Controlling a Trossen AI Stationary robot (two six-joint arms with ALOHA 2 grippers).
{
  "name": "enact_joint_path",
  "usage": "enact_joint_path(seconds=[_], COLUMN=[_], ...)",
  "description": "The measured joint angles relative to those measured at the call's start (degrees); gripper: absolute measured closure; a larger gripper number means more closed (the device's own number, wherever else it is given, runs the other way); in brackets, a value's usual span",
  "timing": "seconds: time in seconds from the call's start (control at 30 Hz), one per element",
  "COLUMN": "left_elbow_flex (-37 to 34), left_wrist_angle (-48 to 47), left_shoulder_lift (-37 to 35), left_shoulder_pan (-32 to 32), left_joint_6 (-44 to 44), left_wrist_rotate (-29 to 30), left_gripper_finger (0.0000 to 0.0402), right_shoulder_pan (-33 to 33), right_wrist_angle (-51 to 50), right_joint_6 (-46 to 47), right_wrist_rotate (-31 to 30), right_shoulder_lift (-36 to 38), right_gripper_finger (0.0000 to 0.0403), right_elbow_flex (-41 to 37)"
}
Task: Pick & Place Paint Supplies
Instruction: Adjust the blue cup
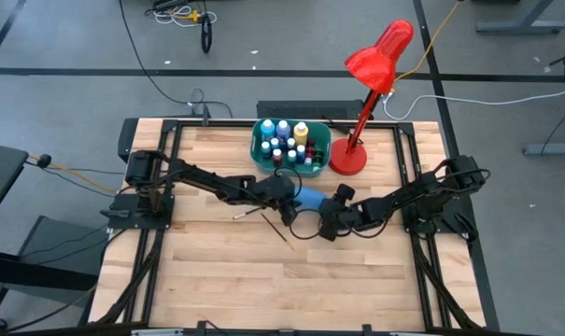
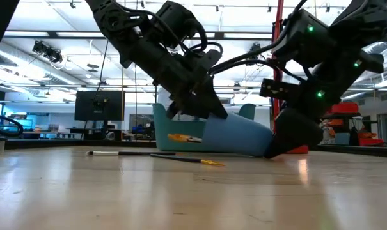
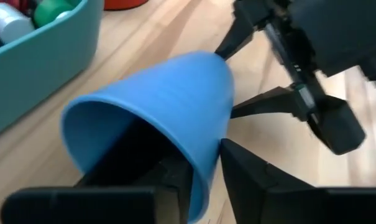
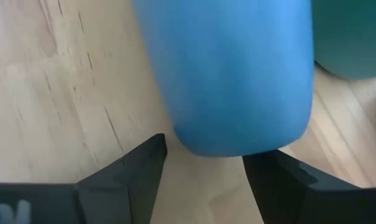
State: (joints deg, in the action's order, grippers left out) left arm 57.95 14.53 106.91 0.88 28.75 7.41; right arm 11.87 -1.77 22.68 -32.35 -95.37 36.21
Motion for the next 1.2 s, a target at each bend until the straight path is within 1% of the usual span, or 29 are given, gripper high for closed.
enact_joint_path(seconds=[0.13,0.23,0.3,0.37,0.43,0.53,0.7,0.8,0.97,1.1,1.2], left_elbow_flex=[0.91,3.03,5.24,8.0,11.2,15.92,23.77,26.4,26.8,26.69,26.8], left_wrist_angle=[0.08,-1.16,-4.37,-9.49,-15.64,-26.31,-40.88,-47.48,-53.4,-55.32,-54.61], left_shoulder_lift=[-0.04,-0.06,-0.09,-0.09,-0.11,-0.09,-0.09,-0.09,0.09,1.22,1.21], left_shoulder_pan=[0.73,1.15,1.29,1.37,1.36,0.99,0.64,0.1,-1.38,-2.46,-2.48], left_joint_6=[-0.66,-1.67,-2.34,-3.48,-4.76,-6.79,-10.53,-12.56,-15.11,-15.95,-16.37], left_wrist_rotate=[-3.94,-7.53,-8.71,-9.09,-8.76,-6.73,-5.5,-5.49,-5.3,-2.07,-0.7], left_gripper_finger=[0.0343,0.0372,0.0388,0.0391,0.0387,0.0381,0.0392,0.0388,0.0387,0.0392,0.0387], right_shoulder_pan=[-0.13,-0.25,-0.23,-0.24,-0.23,-0.19,-0.19,-0.11,1.18,2.47,3.34], right_wrist_angle=[1.77,4.21,5.1,6.03,6.93,8.14,9.17,8.77,8.75,9.34,10.49], right_joint_6=[-0.91,-0.86,-1.11,-1.16,-1.24,-1.58,-1.55,-1.52,-1.01,-2.34,-3.36], right_wrist_rotate=[0.7,3.58,5.02,5.28,5.32,5.75,10.34,12.67,13.8,16.78,19.19], right_shoulder_lift=[-0.13,-0.16,-0.16,-0.2,-0.2,-0.13,-0.13,-0.13,-0.13,-0.11,-0.1], right_gripper_finger=[0.0183,0.0183,0.0183,0.0183,0.0183,0.0183,0.0183,0.0183,0.0183,0.0183,0.0183], right_elbow_flex=[-0.07,-0.11,-0.18,-0.24,-0.24,0.07,0.04,0.04,0.04,0.05,0.73])
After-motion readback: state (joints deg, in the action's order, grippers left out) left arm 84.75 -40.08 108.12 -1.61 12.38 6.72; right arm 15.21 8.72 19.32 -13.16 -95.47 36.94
